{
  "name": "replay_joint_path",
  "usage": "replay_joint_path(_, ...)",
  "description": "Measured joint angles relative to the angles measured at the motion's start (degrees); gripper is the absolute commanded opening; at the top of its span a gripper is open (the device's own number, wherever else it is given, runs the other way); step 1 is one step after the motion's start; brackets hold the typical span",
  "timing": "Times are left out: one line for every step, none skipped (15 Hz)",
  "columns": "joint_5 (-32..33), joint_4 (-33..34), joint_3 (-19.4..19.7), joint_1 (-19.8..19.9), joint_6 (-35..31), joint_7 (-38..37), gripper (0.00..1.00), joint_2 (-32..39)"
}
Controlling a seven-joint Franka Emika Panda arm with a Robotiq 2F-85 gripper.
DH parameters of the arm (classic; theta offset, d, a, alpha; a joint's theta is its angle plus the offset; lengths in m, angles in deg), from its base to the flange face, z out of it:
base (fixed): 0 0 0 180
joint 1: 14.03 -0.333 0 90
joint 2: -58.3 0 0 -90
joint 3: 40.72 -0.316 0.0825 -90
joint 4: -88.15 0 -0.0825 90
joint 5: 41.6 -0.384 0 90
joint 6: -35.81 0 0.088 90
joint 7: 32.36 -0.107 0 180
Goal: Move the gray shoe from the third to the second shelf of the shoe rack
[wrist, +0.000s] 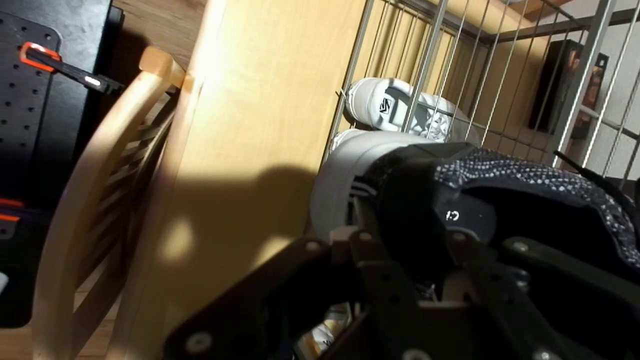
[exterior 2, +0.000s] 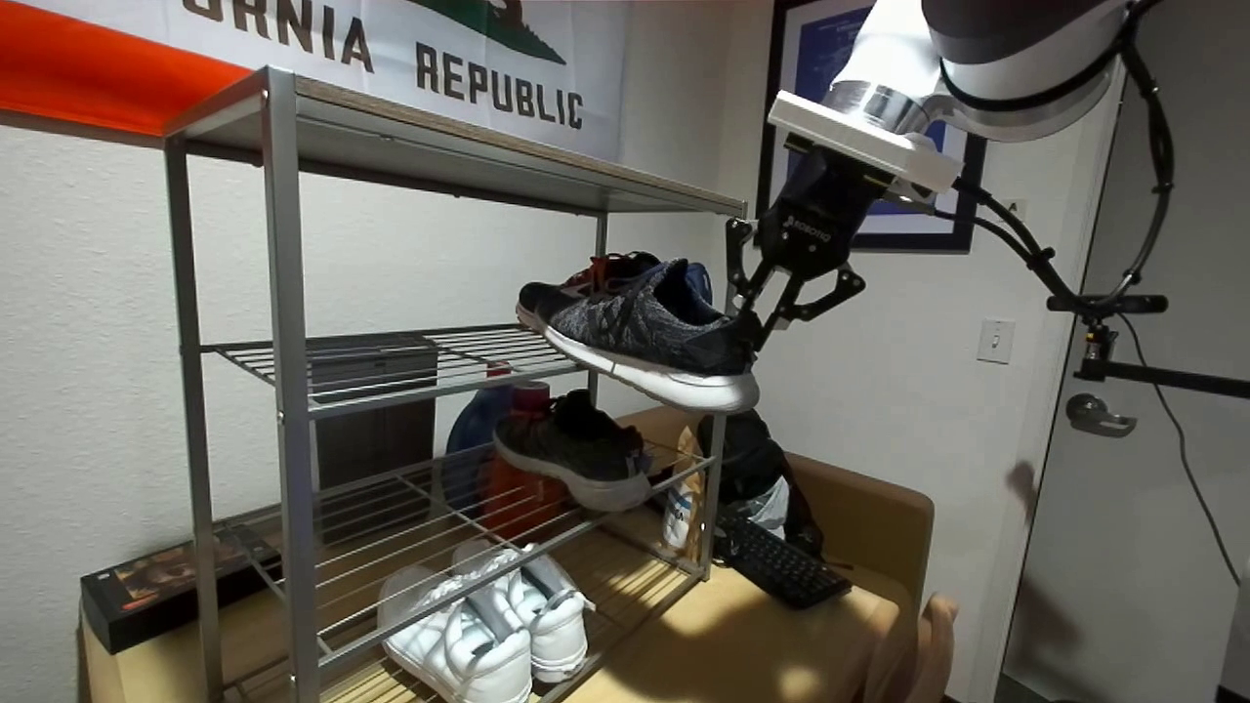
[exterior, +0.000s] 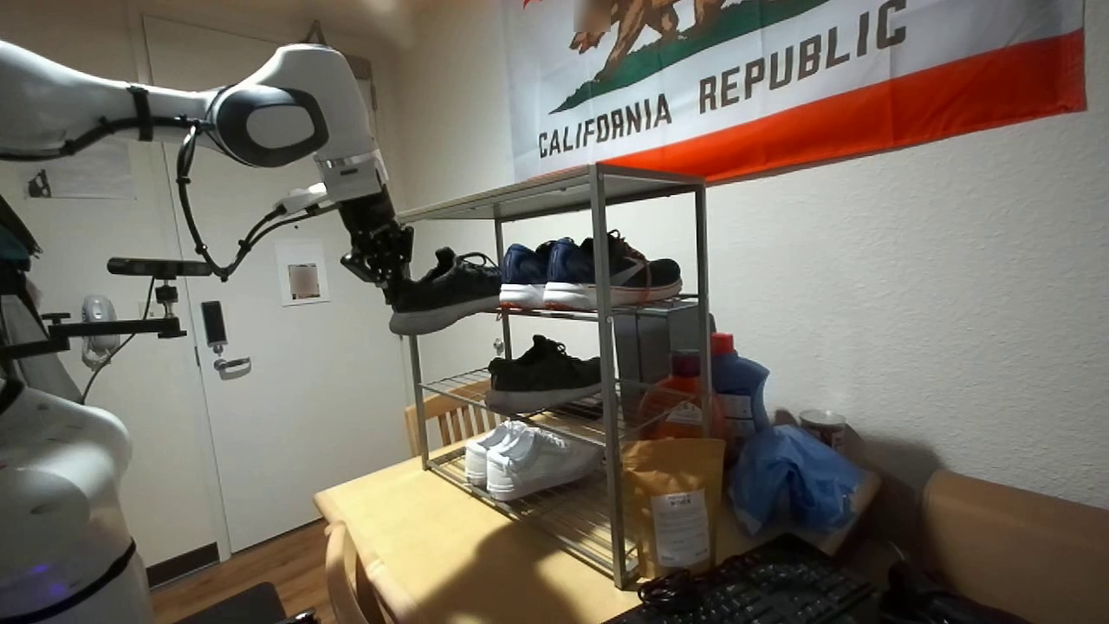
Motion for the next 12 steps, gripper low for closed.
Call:
replay_joint_path(-0.02,-0.6,-0.37,-0.03,0.09,-0.55,0.06,-0.89)
replay_joint_path(-0.08,-1.24,-0.79,-0.06,0.14,-1.2,0.06,-1.94)
replay_joint_path(-0.18,-1.96,-1.33,-0.1,0.19,-2.22,0.06,-3.04)
replay_joint_path(-0.29,-2.67,-1.97,-0.14,0.23,-3.32,0.06,-4.16)
replay_joint_path(-0.43,-3.49,-2.75,-0.19,0.26,-4.62,0.06,-5.35)
replay_joint_path(-0.57,-4.28,-3.67,-0.26,0.26,-6.01,0.06,-6.5)
replay_joint_path(-0.73,-5.16,-4.66,-0.4,0.26,-7.66,0.06,-7.68)
replay_joint_path(-1.02,-6.04,-5.71,-0.68,0.27,-9.29,0.06,-8.86)
replay_joint_path(-1.45,-6.92,-6.77,-1.05,0.27,-10.95,0.06,-9.99)
replay_joint_path(-1.91,-7.77,-7.81,-1.48,0.27,-12.55,0.06,-11.14)
replay_joint_path(-2.44,-8.59,-8.85,-2.02,0.27,-14.22,0.06,-12.27)
replay_joint_path(-2.88,-9.32,-9.81,-2.57,0.27,-15.69,0.06,-13.32)
